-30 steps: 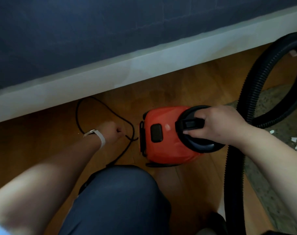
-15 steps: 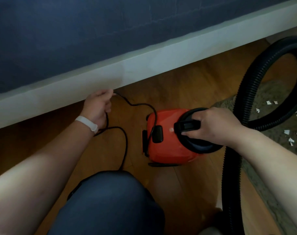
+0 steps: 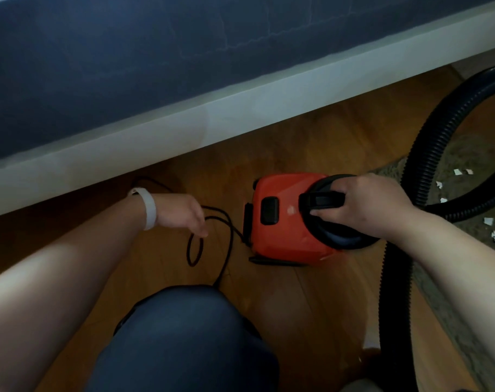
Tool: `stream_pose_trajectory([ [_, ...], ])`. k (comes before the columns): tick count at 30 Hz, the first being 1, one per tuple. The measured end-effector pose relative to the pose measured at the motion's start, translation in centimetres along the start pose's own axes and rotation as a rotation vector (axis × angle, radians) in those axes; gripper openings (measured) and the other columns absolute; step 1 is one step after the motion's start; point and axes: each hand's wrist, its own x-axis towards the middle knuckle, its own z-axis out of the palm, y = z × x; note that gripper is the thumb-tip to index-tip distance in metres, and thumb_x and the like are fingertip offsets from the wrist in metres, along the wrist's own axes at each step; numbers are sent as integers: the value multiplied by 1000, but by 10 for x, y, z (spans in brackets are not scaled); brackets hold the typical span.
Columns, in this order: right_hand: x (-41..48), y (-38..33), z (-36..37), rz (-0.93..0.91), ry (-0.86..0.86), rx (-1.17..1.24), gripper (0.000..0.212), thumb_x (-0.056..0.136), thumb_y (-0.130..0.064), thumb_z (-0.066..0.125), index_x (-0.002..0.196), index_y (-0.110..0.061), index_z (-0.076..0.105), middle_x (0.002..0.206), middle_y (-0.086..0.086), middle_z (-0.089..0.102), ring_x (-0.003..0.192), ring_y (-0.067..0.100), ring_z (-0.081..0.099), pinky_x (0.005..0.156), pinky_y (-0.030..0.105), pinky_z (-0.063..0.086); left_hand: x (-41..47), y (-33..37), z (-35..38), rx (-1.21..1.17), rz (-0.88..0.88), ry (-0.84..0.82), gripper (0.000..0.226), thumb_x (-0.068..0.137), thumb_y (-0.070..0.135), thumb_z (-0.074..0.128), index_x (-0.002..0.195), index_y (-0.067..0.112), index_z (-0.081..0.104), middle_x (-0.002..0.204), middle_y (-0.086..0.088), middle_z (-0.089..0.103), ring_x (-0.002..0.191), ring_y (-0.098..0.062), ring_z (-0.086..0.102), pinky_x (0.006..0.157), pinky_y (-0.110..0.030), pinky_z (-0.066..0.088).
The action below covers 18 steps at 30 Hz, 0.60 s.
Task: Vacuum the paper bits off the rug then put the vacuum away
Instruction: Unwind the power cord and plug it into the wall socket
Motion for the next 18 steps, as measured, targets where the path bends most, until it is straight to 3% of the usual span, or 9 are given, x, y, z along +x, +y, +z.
stream_pose_trajectory([
  [2, -1, 0, -1, 3, 23, 12, 49, 72, -80, 48, 88, -38, 69, 72, -17, 64, 68, 7, 60, 63, 33, 54, 10, 0, 11, 120, -115, -79, 17, 88, 38, 70, 90, 22, 76, 96, 5, 70, 96, -14, 62, 86, -29, 49],
  [6, -4, 1, -7, 26, 62, 57, 38, 71, -78, 52, 77, -42, 63, 65, -18, 62, 62, 3, 58, 55, 28, 49, 43, -31, 32, 377, -258, -138, 39, 92, 40, 63, 118, 11, 67, 116, -2, 65, 110, -20, 61, 99, -33, 50],
  [8, -6, 1, -9, 38, 63, 67, 30, 73, -75, 57, 71, -44, 58, 61, -18, 59, 59, 0, 55, 51, 25, 42, 63, -55, 40, 356, -254, -123, 34, 88, 43, 64, 111, 18, 69, 119, -2, 67, 106, -18, 64, 99, -34, 51],
  [10, -7, 1, -9, 49, 61, 61, 29, 74, -71, 61, 70, -43, 57, 60, -17, 59, 58, 0, 54, 49, 24, 40, 62, -51, 45, 241, -176, -37, 23, 84, 42, 70, 95, 22, 72, 108, 0, 72, 93, -13, 66, 87, -26, 55],
  [12, -7, 2, -9, 59, 61, 45, 32, 75, -71, 62, 70, -40, 59, 60, -16, 59, 58, 1, 55, 49, 24, 40, 58, -34, 51, 117, -62, 80, 24, 88, 35, 70, 94, 12, 69, 93, -2, 67, 78, -12, 60, 65, -15, 49],
  [13, -7, 2, -9, 65, 60, 41, 32, 75, -71, 62, 68, -40, 58, 59, -16, 58, 57, 1, 54, 48, 25, 38, 59, -27, 54, 45, -24, 168, 27, 88, 36, 71, 95, 11, 64, 93, -1, 64, 77, -12, 58, 61, -16, 46],
  [16, -8, 1, -10, 76, 53, 61, 32, 75, -70, 64, 65, -42, 54, 57, -16, 58, 56, 1, 54, 47, 25, 36, 60, -18, 54, -69, 13, 333, 46, 81, 49, 75, 110, 21, 54, 104, 4, 58, 91, -12, 57, 75, -26, 50],
  [18, -8, 2, -10, 79, 49, 67, 31, 75, -70, 64, 65, -42, 53, 59, -15, 59, 57, 1, 55, 47, 25, 37, 61, -15, 54, 40, 36, 361, 58, 80, 56, 72, 125, 27, 51, 117, 2, 52, 103, -15, 54, 85, -31, 50],
])
